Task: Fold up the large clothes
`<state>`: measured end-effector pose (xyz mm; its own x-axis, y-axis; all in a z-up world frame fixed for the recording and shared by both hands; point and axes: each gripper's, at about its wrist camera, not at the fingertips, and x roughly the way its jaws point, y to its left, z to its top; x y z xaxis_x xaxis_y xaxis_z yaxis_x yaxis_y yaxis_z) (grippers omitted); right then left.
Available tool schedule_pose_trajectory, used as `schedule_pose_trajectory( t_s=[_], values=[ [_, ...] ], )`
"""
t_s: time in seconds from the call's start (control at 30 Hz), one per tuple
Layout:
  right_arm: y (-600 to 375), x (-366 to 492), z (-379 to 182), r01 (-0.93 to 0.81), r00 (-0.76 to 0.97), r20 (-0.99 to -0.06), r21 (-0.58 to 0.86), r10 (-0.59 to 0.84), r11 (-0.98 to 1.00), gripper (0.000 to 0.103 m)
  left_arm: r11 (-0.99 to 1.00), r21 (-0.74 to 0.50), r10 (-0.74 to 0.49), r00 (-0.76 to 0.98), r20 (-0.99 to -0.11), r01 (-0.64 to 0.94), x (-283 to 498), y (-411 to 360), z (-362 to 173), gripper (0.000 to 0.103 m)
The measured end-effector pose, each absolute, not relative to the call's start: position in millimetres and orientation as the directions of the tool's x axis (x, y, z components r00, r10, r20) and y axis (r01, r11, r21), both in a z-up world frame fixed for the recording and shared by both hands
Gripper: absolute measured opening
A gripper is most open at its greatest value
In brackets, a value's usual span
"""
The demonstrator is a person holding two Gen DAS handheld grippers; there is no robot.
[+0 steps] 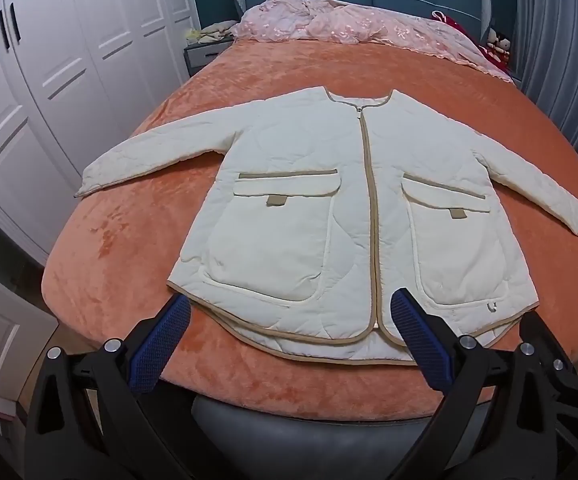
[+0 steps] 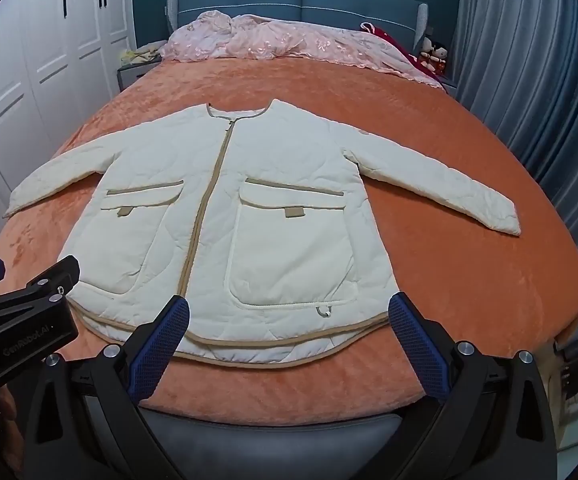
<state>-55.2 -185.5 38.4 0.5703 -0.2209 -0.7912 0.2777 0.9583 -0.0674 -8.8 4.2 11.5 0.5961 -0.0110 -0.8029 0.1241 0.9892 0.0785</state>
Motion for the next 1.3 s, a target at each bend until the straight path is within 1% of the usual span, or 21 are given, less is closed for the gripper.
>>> schedule_pose_trajectory(
  t_s=[1.3],
  values=[
    [-174,-66,47,0.263,0.595,-0.772,-0.074,-0.223,0.962,0.098,0.99,0.073,-0.015,0.609,-0.793,0.12,-23,13,19,0.098]
  ],
)
